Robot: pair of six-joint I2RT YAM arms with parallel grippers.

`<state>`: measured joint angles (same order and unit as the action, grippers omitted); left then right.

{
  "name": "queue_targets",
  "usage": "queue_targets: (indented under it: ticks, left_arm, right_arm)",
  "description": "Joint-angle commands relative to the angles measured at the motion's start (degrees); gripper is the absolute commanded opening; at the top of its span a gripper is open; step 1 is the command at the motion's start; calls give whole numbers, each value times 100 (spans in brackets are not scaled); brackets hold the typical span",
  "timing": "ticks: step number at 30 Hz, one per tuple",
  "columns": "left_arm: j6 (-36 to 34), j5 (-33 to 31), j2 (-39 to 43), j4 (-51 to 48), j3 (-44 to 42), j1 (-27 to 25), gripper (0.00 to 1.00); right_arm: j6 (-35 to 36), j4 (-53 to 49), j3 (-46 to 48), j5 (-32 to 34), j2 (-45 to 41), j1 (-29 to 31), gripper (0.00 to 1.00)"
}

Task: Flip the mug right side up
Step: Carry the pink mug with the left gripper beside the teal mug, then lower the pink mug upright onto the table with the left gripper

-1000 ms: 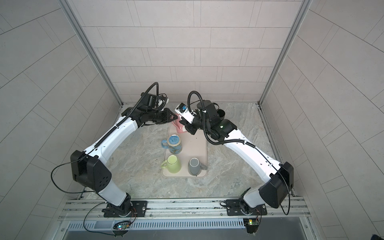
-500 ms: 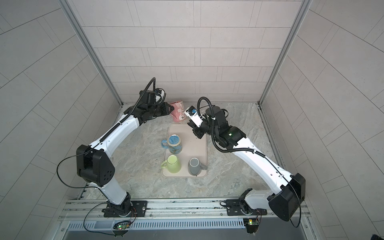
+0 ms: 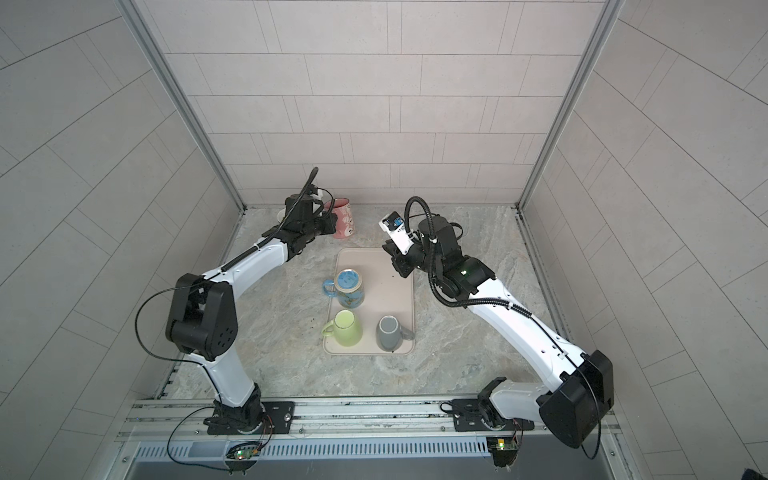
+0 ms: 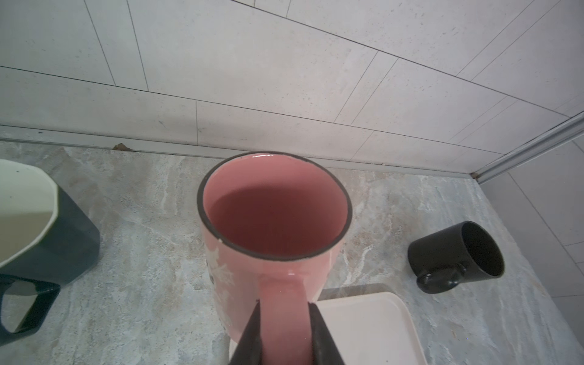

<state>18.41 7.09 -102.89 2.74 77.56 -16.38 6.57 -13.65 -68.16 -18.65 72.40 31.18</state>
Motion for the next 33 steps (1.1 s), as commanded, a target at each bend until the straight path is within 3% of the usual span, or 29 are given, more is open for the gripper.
queue_targets:
  ticks: [1,6,21,33]
  left_arm:
    - [-386,-394,81,1634,-207,3,0]
    - [-575,-709,-102,2618,-732,10,0]
    - [-718,-773,-658,3623,-1014,196,0]
    - [-818,-797,-1031,3770,-944,279,0]
  right_arm:
    - [-159,217,70,-84,-158,-63,14]
    - [-329,332,116,-301,-85,-125,14]
    - [-599,504,187,-411,17,-141,12]
    - [-677,505,176,-424,80,-150,12]
